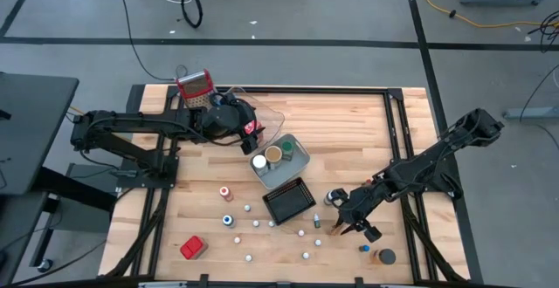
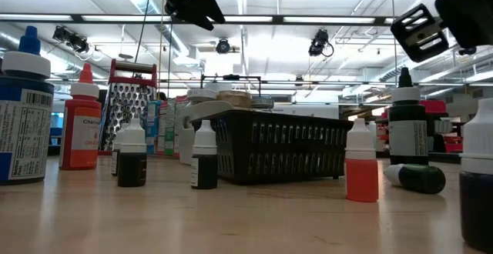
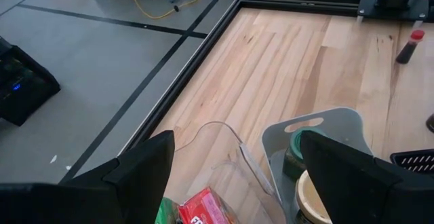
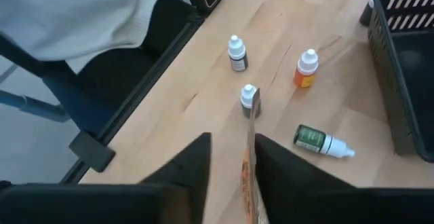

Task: Pick & Place Kitchen Items
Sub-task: Put the orange seasoning pack into the white bin

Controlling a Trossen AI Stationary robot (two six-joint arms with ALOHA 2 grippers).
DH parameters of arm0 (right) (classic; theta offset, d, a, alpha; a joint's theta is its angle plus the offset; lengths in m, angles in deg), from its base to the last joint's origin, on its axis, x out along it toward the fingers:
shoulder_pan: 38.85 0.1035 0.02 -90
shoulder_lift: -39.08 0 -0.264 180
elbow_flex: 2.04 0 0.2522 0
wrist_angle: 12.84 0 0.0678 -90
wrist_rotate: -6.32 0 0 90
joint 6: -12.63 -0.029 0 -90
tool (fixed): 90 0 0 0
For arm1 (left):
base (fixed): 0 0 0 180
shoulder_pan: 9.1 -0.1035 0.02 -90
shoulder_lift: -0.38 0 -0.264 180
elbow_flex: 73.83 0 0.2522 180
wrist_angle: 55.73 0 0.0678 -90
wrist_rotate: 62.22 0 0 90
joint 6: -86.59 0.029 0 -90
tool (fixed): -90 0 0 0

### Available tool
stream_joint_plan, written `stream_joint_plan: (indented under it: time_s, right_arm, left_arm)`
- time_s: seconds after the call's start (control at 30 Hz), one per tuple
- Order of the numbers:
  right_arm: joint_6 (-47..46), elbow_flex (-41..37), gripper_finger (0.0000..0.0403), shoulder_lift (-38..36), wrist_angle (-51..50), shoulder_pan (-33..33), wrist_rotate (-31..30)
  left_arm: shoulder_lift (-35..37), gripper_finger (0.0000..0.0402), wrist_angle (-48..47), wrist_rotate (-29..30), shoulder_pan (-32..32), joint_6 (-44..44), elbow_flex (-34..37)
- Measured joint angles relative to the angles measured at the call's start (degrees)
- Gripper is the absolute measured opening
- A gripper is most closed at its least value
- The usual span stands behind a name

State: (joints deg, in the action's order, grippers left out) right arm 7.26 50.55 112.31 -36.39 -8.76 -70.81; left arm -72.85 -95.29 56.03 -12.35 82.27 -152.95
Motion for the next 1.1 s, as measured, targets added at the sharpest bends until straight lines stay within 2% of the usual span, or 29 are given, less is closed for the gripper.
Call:
stream_joint_plan:
  time_s: [0.17, 0.23, 0.37, 0.57, 0.8, 0.87, 0.97, 1.03, 1.1]
  right_arm:
    - [0.05, 0.00, 0.0023, 0.00, 0.03, 0.01, -2.74]
    - [0.08, -0.01, 0.0008, 0.00, 0.25, -0.01, -4.18]
    - [0.13, -0.02, 0.0013, 0.00, 3.53, -0.01, -6.43]
    - [0.65, 2.50, 0.0006, -1.23, 4.92, -0.75, -6.06]
    - [11.87, 10.12, 0.0003, -4.77, 2.70, -2.95, -6.30]
    - [16.18, 12.64, 0.0003, -5.34, 2.73, -3.92, -9.61]
    - [21.00, 15.85, 0.0003, -5.52, 2.79, -5.96, -19.26]
    - [22.44, 16.83, 0.0003, -5.48, 3.64, -7.91, -25.71]
    - [22.61, 16.85, 0.0003, -5.18, 5.44, -10.62, -29.47]
  left_arm:
    - [0.00, 0.0327, -0.03, 0.00, 0.00, 0.00, 0.01]
    - [0.00, 0.0327, -0.03, 0.00, 0.00, 0.33, 0.01]
    - [0.00, 0.0327, -0.03, -0.02, 0.00, 1.51, 0.01]
    - [0.00, 0.0327, -0.03, -0.02, -0.01, 1.53, 0.02]
    - [0.00, 0.0327, -0.01, -0.54, -0.02, 1.54, 0.01]
    - [0.00, 0.0327, 0.00, -1.14, 0.00, 1.55, 0.02]
    - [0.00, 0.0327, 0.00, -1.16, -0.01, 1.55, 0.01]
    - [0.00, 0.0327, 0.00, -1.15, -0.02, 1.55, 0.00]
    - [0.00, 0.0327, 0.02, -1.16, 0.00, 1.55, 0.02]
